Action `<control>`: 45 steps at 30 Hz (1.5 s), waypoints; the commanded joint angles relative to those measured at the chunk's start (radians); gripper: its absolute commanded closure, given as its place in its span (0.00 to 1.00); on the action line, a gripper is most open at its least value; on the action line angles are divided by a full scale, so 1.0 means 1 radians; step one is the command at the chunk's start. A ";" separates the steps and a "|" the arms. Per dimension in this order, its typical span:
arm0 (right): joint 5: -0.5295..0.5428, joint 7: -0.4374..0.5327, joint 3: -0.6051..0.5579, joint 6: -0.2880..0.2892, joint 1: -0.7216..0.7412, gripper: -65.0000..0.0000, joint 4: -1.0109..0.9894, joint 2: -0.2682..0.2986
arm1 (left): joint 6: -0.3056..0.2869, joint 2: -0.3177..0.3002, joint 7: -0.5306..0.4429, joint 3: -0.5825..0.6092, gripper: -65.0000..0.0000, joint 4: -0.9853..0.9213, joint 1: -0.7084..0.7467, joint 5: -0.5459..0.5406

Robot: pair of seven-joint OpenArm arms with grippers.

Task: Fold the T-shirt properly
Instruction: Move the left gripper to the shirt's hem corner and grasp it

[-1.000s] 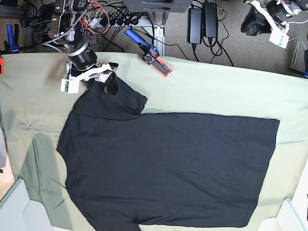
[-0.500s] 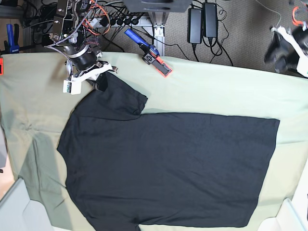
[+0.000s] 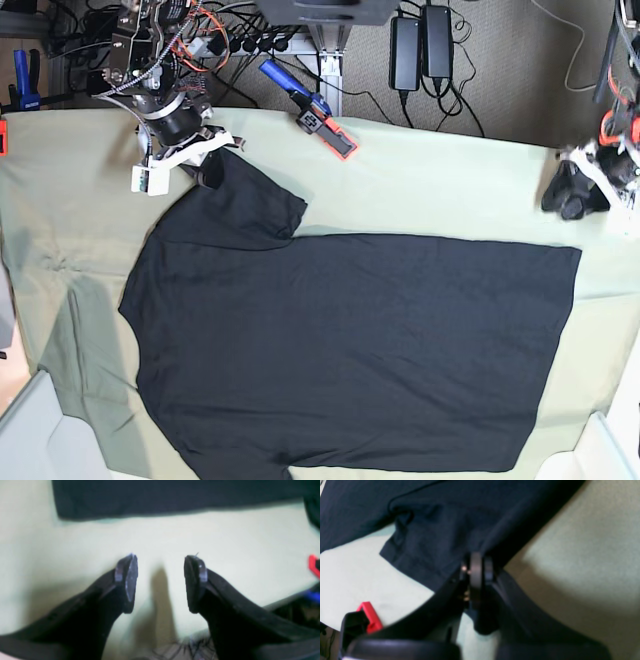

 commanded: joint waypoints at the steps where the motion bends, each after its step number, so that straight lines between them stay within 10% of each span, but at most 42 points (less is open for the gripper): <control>1: -0.014 0.011 0.000 -0.030 -0.001 1.00 0.012 0.002 | -0.011 -0.024 -0.024 -0.001 0.49 -0.023 -0.050 -0.010; 14: -0.040 0.011 0.000 -0.030 -0.001 1.00 0.012 0.002 | -0.011 -0.024 -0.032 0.033 0.49 -0.443 -0.384 0.001; 29: -0.040 0.011 0.000 -0.030 -0.004 1.00 0.012 0.002 | -0.011 0.053 0.002 0.122 0.49 -0.447 -0.384 -0.024; 45: -0.039 0.011 0.000 -0.030 0.002 1.00 0.012 0.003 | -0.011 -0.003 0.106 0.109 0.49 -0.332 -0.383 -0.050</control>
